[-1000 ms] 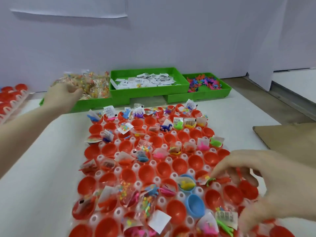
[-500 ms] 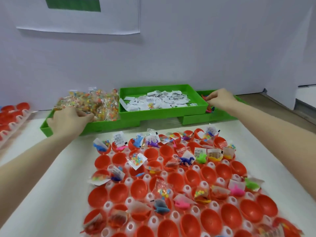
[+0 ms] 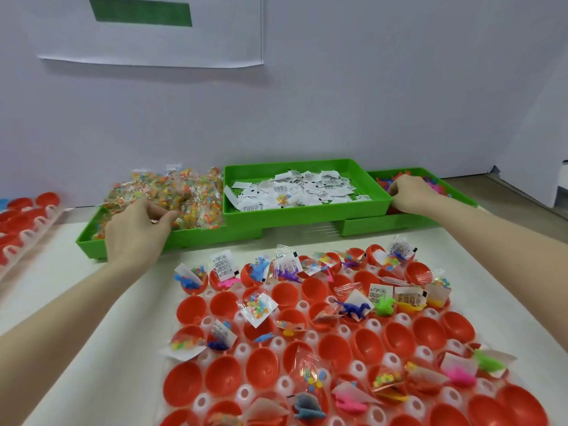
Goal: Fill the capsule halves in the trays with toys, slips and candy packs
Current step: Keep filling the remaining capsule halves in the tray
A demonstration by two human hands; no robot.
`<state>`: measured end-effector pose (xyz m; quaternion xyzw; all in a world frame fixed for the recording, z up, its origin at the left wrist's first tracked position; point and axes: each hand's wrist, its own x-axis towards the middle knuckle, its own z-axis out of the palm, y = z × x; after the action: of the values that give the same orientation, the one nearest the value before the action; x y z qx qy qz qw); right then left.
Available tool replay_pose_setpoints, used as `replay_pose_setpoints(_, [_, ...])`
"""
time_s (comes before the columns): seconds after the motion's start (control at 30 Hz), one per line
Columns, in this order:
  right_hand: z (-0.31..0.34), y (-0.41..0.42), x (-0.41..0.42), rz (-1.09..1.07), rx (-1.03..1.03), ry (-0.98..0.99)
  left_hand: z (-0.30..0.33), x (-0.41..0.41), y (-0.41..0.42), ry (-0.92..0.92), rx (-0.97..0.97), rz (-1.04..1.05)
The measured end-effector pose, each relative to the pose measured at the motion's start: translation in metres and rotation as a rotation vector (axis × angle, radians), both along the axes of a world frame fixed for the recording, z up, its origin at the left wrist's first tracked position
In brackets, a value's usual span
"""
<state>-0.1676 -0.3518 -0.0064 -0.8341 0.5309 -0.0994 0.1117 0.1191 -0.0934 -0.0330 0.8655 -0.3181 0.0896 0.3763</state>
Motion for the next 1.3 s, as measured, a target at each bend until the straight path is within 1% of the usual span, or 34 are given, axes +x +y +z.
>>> replay_pose_setpoints(0.17, [0.003, -0.001, -0.005, 0.041, 0.060, 0.014, -0.001, -0.003, -0.002, 0.008, -0.014, -0.024])
replay_pose_setpoints(0.33, [0.012, 0.002, -0.007, -0.013, 0.111, -0.028, -0.003, -0.005, -0.003, 0.025, -0.028, -0.021])
replay_pose_setpoints(0.4, [0.012, 0.002, -0.007, -0.021, 0.090, -0.059, -0.002, -0.004, -0.003, 0.028, -0.023, -0.025])
replay_pose_setpoints(0.47, [0.011, 0.000, -0.007, -0.037, 0.021, -0.087, -0.002, -0.004, -0.003, 0.027, -0.019, -0.030])
replay_pose_setpoints(0.53, [0.011, -0.002, -0.007, -0.098, -0.050, -0.158, -0.002, -0.004, -0.003, 0.024, -0.019, -0.033])
replay_pose_setpoints(0.6, [0.015, -0.005, -0.005, -0.166, -0.095, -0.287, -0.002, -0.004, -0.003, 0.022, -0.022, -0.032])
replay_pose_setpoints(0.67, [0.023, -0.002, 0.001, -0.175, -0.157, -0.408, -0.003, -0.005, -0.003, 0.022, -0.026, -0.032])
replay_pose_setpoints(0.7, [0.026, 0.001, 0.006, -0.142, -0.178, -0.437, -0.003, -0.005, -0.002, 0.021, -0.027, -0.034])
replay_pose_setpoints(0.77, [0.032, 0.007, 0.020, -0.008, -0.163, -0.393, -0.004, -0.006, -0.002, 0.016, -0.029, -0.037])
replay_pose_setpoints(0.83, [0.033, 0.016, 0.033, 0.108, -0.082, -0.198, -0.004, -0.007, -0.002, 0.007, -0.028, -0.035])
replay_pose_setpoints(0.9, [0.030, 0.023, 0.043, 0.116, -0.042, 0.020, -0.004, -0.007, -0.002, 0.003, -0.026, -0.033])
replay_pose_setpoints(0.93, [0.029, 0.025, 0.047, 0.089, -0.047, 0.072, -0.004, -0.007, -0.002, 0.006, -0.024, -0.032])
replay_pose_setpoints(1.0, [0.026, 0.027, 0.053, 0.034, -0.061, 0.087, -0.003, -0.007, -0.002, 0.012, -0.022, -0.030])
replay_pose_setpoints(1.1, [0.025, 0.026, 0.058, -0.039, -0.008, 0.017, -0.004, -0.008, -0.001, 0.006, -0.044, -0.023])
replay_pose_setpoints(1.2, [0.026, 0.022, 0.059, -0.107, 0.092, -0.064, -0.004, -0.010, 0.003, -0.021, -0.110, -0.011])
replay_pose_setpoints(1.3, [0.025, 0.018, 0.057, -0.098, 0.179, -0.278, -0.004, -0.008, 0.009, -0.027, -0.172, 0.015])
